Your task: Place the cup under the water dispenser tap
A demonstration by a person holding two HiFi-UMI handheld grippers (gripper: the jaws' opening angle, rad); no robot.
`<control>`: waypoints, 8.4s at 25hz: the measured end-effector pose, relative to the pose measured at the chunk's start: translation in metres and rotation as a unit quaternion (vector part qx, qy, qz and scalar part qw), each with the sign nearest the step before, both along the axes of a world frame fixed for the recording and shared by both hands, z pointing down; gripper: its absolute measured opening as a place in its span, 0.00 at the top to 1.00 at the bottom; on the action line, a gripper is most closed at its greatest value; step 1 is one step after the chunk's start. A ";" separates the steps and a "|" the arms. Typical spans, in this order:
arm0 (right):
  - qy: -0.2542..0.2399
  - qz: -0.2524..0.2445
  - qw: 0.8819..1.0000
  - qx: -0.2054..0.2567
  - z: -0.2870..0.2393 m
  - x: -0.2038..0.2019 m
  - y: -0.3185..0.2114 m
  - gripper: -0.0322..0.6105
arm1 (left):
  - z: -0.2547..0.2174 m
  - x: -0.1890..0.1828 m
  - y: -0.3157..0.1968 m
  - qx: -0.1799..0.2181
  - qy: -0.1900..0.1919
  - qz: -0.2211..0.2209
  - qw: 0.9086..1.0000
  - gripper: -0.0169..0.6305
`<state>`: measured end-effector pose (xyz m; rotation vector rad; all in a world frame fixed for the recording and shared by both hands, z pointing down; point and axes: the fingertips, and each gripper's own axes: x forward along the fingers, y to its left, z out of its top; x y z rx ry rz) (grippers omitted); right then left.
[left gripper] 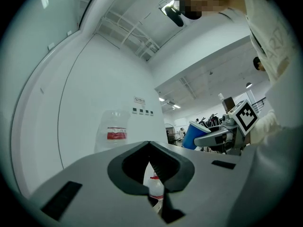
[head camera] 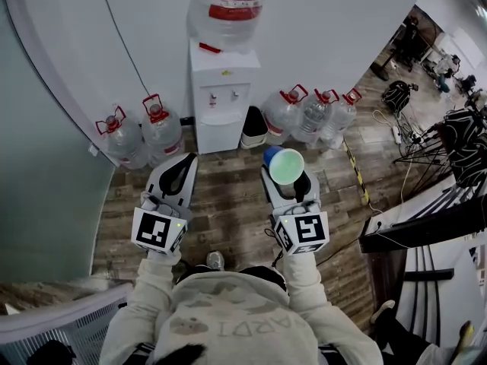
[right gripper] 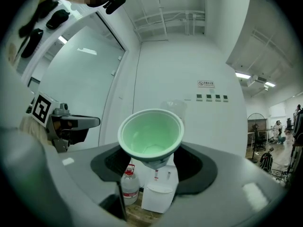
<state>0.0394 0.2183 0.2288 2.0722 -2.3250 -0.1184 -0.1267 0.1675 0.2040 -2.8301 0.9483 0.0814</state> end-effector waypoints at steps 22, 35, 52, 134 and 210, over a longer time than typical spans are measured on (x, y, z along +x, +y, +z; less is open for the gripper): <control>0.000 -0.021 1.000 -0.017 0.019 0.030 -0.106 0.51 | 0.020 0.025 -0.097 -0.018 -0.005 -0.022 1.000 0.97; 0.008 -0.061 0.998 -0.007 0.006 0.085 -0.219 0.51 | 0.006 0.074 -0.195 -0.005 -0.005 -0.054 0.999 0.97; 0.002 -0.126 0.992 -0.019 0.024 0.127 -0.304 0.51 | 0.012 0.124 -0.258 -0.004 -0.015 -0.105 0.994 0.97; -0.018 -0.084 0.946 -0.311 0.559 0.070 -0.548 0.51 | 0.338 0.081 -0.416 -0.157 -0.073 -0.049 0.984 0.97; -0.006 -0.130 0.971 -0.199 0.361 0.094 -0.418 0.94 | 0.249 0.122 -0.339 -0.133 -0.056 -0.069 0.987 0.97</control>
